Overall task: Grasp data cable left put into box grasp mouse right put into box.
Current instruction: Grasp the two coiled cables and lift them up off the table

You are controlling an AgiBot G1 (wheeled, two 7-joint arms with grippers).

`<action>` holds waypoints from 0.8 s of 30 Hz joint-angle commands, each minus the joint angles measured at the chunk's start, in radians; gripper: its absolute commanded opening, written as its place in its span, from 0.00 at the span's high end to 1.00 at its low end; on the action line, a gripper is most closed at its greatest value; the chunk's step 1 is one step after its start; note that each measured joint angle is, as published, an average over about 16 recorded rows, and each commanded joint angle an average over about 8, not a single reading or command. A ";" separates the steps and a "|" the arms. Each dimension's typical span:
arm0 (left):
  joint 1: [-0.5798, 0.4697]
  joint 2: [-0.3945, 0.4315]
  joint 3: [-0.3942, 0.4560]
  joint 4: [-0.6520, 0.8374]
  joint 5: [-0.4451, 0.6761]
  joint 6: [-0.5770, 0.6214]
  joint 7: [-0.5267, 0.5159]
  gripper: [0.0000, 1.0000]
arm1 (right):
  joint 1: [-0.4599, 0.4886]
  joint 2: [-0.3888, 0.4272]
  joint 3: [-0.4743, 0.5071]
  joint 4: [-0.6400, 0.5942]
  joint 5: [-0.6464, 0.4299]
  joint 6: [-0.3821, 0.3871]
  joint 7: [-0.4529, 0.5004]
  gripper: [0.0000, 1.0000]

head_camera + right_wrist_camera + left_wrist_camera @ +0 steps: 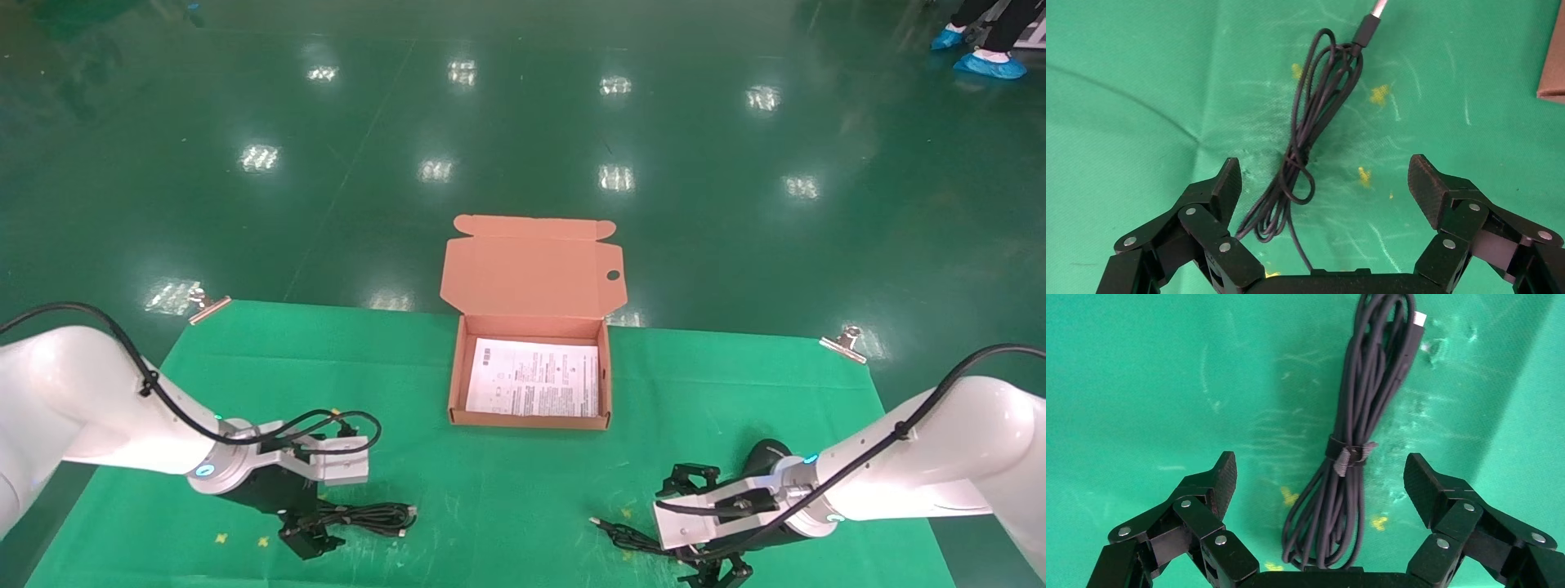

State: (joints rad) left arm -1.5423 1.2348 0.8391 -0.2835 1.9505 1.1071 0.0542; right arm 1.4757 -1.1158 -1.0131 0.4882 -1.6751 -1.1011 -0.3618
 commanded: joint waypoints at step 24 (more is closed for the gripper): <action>-0.013 0.022 -0.012 0.082 -0.019 -0.022 0.055 1.00 | 0.010 -0.036 0.004 -0.095 0.003 0.023 -0.044 1.00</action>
State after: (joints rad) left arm -1.5559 1.2570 0.8274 -0.2012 1.9316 1.0849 0.1097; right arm 1.4857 -1.1518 -1.0092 0.3926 -1.6719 -1.0781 -0.4058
